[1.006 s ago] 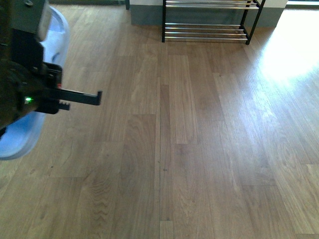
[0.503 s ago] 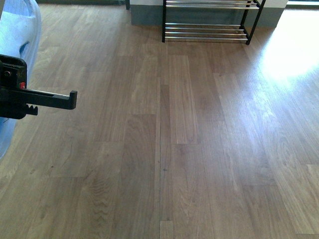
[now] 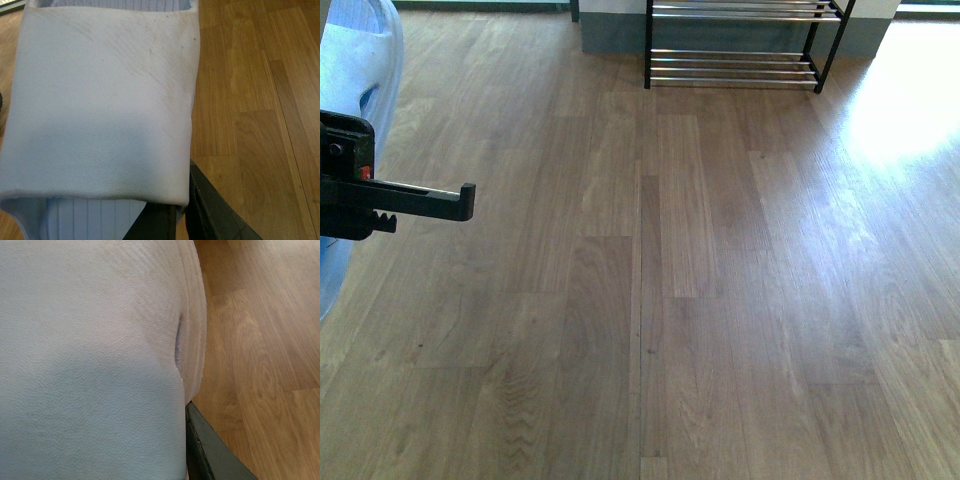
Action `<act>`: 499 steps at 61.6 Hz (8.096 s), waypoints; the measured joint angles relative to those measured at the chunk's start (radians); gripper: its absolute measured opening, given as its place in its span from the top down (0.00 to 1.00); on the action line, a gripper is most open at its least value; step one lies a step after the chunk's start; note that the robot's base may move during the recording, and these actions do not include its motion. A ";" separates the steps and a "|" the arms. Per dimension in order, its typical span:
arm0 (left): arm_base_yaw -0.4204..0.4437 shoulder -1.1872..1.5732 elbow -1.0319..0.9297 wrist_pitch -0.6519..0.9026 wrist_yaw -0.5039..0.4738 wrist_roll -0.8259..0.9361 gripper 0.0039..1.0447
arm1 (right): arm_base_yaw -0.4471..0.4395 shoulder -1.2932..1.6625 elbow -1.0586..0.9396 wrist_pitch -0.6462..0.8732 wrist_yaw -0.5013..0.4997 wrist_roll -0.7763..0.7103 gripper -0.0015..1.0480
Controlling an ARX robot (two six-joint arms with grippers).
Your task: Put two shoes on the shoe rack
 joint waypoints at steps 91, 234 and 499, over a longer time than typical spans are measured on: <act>-0.002 0.000 -0.001 0.000 0.000 0.002 0.98 | 0.000 0.000 0.000 0.000 0.000 0.000 0.97; -0.002 0.000 -0.002 0.000 0.000 0.003 0.98 | 0.000 0.000 0.000 0.000 0.000 0.000 0.97; -0.002 0.000 -0.004 0.000 0.000 0.003 0.98 | 0.163 0.701 0.624 0.026 0.118 -0.245 0.09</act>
